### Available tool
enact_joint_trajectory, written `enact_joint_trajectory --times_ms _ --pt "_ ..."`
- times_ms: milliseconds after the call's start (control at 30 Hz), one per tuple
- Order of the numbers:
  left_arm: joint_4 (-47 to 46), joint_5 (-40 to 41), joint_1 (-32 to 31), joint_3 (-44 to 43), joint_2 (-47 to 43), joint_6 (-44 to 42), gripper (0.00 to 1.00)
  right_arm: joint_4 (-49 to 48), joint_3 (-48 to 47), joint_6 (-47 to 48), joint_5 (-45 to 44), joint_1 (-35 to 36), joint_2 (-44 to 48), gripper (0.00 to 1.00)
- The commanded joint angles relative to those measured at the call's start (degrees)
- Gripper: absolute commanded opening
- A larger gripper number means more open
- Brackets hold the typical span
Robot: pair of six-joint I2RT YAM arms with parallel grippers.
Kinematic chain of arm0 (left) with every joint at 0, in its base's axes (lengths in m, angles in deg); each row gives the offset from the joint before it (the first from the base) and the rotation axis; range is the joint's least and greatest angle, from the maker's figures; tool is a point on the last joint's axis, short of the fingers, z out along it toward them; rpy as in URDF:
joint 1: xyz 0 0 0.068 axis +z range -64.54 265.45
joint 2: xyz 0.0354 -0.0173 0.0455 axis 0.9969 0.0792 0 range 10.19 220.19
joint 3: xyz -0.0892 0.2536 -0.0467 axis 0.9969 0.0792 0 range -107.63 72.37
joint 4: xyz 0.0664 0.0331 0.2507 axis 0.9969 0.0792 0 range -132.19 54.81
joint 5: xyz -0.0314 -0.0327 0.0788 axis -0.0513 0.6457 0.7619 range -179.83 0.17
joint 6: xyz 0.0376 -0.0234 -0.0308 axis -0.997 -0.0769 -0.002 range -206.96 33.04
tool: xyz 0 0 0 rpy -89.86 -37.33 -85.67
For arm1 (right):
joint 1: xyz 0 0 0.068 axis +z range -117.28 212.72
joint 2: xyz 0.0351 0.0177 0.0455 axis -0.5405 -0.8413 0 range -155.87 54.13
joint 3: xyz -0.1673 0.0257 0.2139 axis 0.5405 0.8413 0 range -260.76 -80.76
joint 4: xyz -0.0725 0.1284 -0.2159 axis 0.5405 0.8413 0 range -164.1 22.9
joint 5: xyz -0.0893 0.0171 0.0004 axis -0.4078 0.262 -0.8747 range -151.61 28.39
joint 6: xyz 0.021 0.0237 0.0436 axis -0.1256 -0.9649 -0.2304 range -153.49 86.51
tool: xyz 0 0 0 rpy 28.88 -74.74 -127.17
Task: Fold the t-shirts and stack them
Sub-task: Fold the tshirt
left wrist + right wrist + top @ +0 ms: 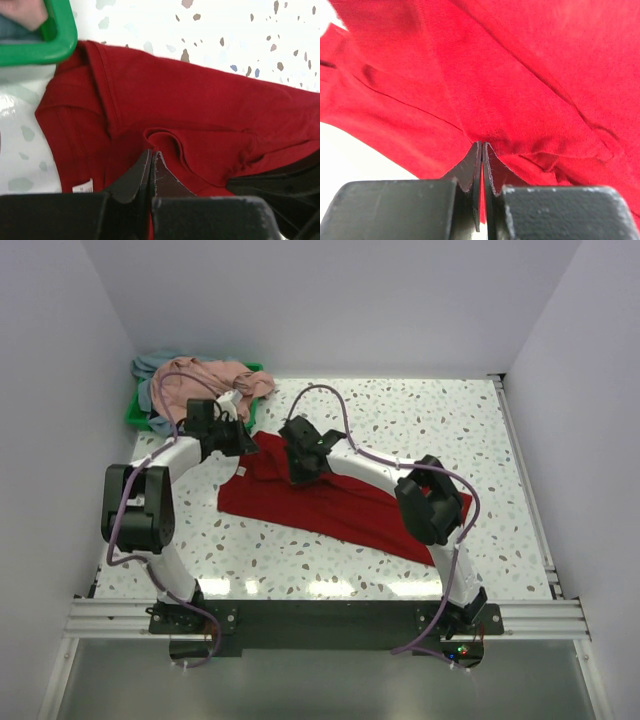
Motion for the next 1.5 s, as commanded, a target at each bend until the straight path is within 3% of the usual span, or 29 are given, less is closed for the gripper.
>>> enact_joint_trajectory --times_ms 0,433,600,1033,1267,1467 --pt "2.02 0.31 0.44 2.04 -4.41 -2.41 0.0 1.35 2.05 -0.32 2.05 0.3 3.7 0.0" --pt "10.81 -1.88 -0.26 7.67 -10.65 -6.46 0.0 3.19 5.66 -1.11 1.79 0.3 6.78 0.0" --pt "17.57 -0.4 -1.41 7.49 -10.04 -6.89 0.0 3.72 6.18 -1.63 2.49 0.3 6.96 0.0" --pt "24.26 2.08 -3.96 8.72 -11.0 -9.27 0.0 4.86 9.7 -2.16 1.96 0.39 8.19 0.0" --pt "25.67 1.1 -6.33 11.36 -13.29 -9.97 0.08 5.39 10.66 -2.25 1.0 0.39 9.25 0.0" --pt "28.48 8.74 -6.59 10.48 -13.2 -9.1 0.22 5.3 11.54 -2.51 1.52 0.39 9.69 0.0"
